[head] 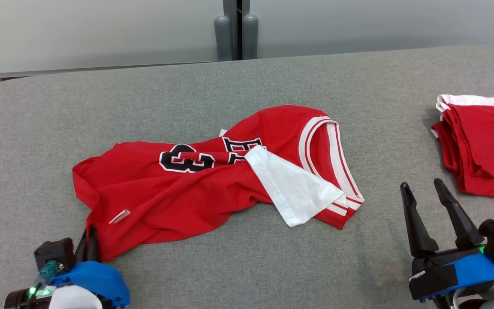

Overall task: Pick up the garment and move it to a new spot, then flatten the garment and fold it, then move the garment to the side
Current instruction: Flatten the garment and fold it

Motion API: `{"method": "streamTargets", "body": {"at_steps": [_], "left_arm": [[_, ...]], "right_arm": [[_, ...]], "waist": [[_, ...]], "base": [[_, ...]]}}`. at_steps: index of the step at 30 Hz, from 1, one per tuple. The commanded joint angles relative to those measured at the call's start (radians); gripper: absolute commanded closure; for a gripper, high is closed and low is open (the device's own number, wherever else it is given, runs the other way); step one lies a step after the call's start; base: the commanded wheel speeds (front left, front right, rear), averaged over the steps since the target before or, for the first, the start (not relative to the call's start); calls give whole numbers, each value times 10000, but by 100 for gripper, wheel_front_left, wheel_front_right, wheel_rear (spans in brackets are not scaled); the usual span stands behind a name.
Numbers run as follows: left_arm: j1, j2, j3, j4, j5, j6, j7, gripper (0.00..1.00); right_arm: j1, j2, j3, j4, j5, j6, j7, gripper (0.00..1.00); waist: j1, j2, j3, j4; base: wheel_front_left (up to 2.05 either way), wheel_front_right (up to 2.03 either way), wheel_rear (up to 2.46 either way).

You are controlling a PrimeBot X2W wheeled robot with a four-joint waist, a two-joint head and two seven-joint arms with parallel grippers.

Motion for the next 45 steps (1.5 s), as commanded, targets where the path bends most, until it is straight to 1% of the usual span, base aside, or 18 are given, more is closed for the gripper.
{"method": "streamTargets", "body": {"at_steps": [1,3,7,8,9,11,13,16,18,20,22,23,26,28,31,36,45], "left_arm": [[-72,-34,185,71,-154,52,-165,100],[50,-87,391,164,-384,43,-300,100],[196,-279,792,440,-994,-194,-614,100],[231,-337,863,523,-1121,-280,-718,82],[291,-414,1006,710,-1327,-431,-929,0],[279,-474,1073,865,-1419,-548,-1218,0],[228,-505,1103,968,-1317,-544,-1568,0],[170,-487,1200,901,-1015,-304,-1969,0],[162,-505,1255,594,-758,-134,-2123,0],[182,-389,1230,188,-372,4,-2204,0],[200,-315,1111,-262,-7,19,-2234,0],[200,-315,1111,-262,-7,19,-2234,0],[206,-220,760,-973,510,52,-2250,0],[298,-106,532,-1373,724,20,-2093,0],[522,-13,257,-1941,914,92,-1709,0],[843,170,124,-2601,963,233,-1206,0],[1139,293,110,-3023,857,368,-905,0]], "right_arm": [[-105,-7,-48,11,70,1,-67,0],[-97,8,-71,25,85,1,-59,0],[-90,43,-102,75,134,1,-51,0],[-92,49,-108,94,157,1,-56,0],[-97,64,-124,127,165,1,-71,0],[-100,73,-131,145,161,1,-84,0],[-106,77,-139,141,151,1,-87,0],[-126,74,-153,80,117,1,-91,0],[-119,39,-180,39,72,1,-88,0],[-95,-1,-202,-9,33,1,-66,0],[-59,-31,-220,-46,-25,1,-28,0],[-59,-31,-220,-46,-25,1,-28,0],[13,-52,-195,-78,-41,1,21,0],[68,-57,-146,-67,-74,1,70,0],[144,-52,-116,-60,-84,1,101,0],[278,-1,-162,-95,-53,1,113,0],[358,33,-144,-142,-56,1,157,0]], "waist": [[-1,-1,26,28],[-1,-1,43,56],[-1,-1,71,113],[-1,-1,73,126],[-1,-1,70,148],[-1,-1,59,165],[-1,-1,46,191],[-1,-1,-6,233],[-1,-1,-61,267],[-1,-1,-148,281],[-1,-1,-248,281],[-1,-1,-248,281],[-1,-1,-404,240],[-1,-1,-515,191],[-1,-1,-659,108],[-1,-1,-766,73],[-1,-1,-858,121]], "base": [[0,0,0],[0,0,0],[0,0,0],[0,0,0],[0,0,0],[0,0,0],[0,0,0],[0,0,0],[0,0,0],[0,0,0],[0,0,0],[0,0,0],[0,0,0],[0,0,0],[0,0,0],[0,0,0],[0,0,0]]}}
